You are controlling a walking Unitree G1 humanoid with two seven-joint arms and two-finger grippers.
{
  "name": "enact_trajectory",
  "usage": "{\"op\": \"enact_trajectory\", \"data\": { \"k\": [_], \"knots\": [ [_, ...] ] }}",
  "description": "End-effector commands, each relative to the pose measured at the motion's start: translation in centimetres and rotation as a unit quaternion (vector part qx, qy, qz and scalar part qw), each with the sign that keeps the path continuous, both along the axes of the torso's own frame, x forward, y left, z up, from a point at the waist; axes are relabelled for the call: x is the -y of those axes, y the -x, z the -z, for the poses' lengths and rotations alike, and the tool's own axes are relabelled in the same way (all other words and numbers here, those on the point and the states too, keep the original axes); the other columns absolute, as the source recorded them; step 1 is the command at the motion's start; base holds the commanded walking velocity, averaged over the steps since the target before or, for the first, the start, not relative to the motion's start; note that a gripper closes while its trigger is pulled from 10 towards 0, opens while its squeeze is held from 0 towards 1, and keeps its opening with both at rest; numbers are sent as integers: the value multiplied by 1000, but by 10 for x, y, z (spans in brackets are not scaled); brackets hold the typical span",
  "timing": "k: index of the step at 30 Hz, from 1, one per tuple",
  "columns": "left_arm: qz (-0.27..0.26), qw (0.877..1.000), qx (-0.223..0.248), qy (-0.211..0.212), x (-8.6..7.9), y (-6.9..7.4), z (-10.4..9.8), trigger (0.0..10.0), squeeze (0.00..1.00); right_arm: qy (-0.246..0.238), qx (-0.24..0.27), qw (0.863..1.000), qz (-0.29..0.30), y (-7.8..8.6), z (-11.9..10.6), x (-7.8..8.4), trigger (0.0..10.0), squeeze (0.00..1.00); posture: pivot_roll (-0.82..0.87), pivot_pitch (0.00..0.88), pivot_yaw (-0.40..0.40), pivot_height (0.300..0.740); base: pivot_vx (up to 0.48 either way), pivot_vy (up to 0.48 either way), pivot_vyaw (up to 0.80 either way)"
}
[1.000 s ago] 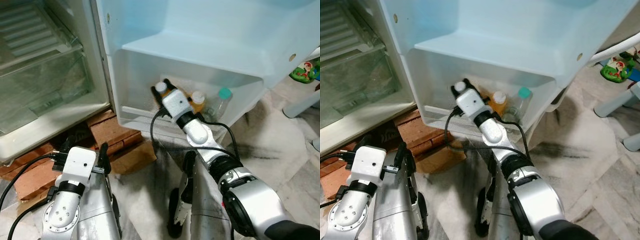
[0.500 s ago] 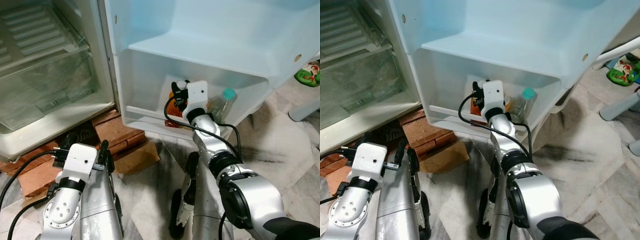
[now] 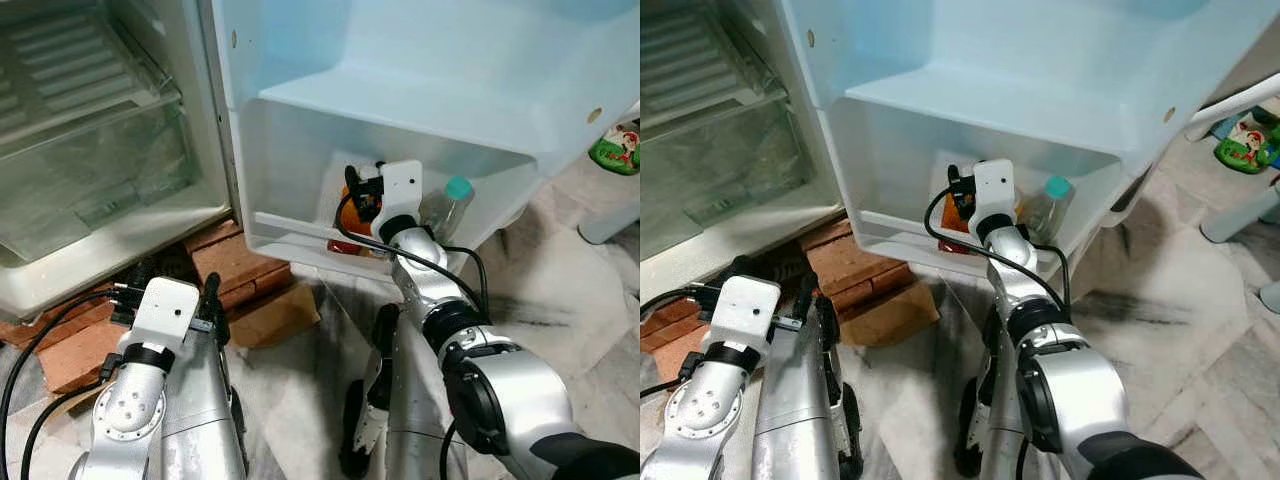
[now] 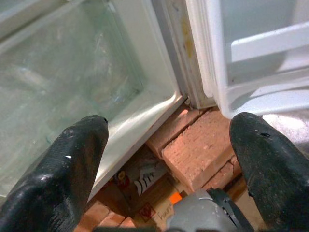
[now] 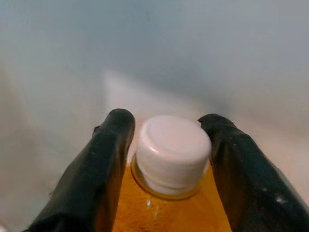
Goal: Restocking fridge
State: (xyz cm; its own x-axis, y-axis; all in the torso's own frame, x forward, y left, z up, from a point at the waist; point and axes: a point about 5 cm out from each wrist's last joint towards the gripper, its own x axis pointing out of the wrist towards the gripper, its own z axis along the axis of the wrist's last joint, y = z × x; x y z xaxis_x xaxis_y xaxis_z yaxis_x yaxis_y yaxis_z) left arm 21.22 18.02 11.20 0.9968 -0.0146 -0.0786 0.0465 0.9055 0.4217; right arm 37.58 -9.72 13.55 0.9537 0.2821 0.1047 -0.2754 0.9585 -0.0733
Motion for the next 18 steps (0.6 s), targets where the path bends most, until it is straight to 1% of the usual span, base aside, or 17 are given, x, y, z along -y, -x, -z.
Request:
{"op": "enact_trajectory", "data": {
  "k": [1,4,11,14,18],
  "knots": [
    [3,1000,-15,-5,1,1,6,10000,0,-6,50,998,37,-7,-23,26,10000,1000,265,176,-66,451,0,0,0],
    [7,1000,-15,-4,2,-1,7,10000,0,-5,79,996,28,-6,-33,28,10000,1000,251,165,-60,451,0,0,0],
    [9,1000,-15,-7,3,-4,8,10000,0,-16,104,994,6,-1,-41,26,10000,1000,231,148,-50,451,0,0,0],
    [5,1000,-16,-8,2,-5,9,10000,0,-42,115,992,-1,9,-44,26,10000,1000,223,131,-44,451,0,0,0],
    [-2,1000,-13,-5,0,-5,8,10000,0,-58,122,991,-11,22,-44,26,10000,1000,221,116,-41,451,0,0,0]
  ]
}}
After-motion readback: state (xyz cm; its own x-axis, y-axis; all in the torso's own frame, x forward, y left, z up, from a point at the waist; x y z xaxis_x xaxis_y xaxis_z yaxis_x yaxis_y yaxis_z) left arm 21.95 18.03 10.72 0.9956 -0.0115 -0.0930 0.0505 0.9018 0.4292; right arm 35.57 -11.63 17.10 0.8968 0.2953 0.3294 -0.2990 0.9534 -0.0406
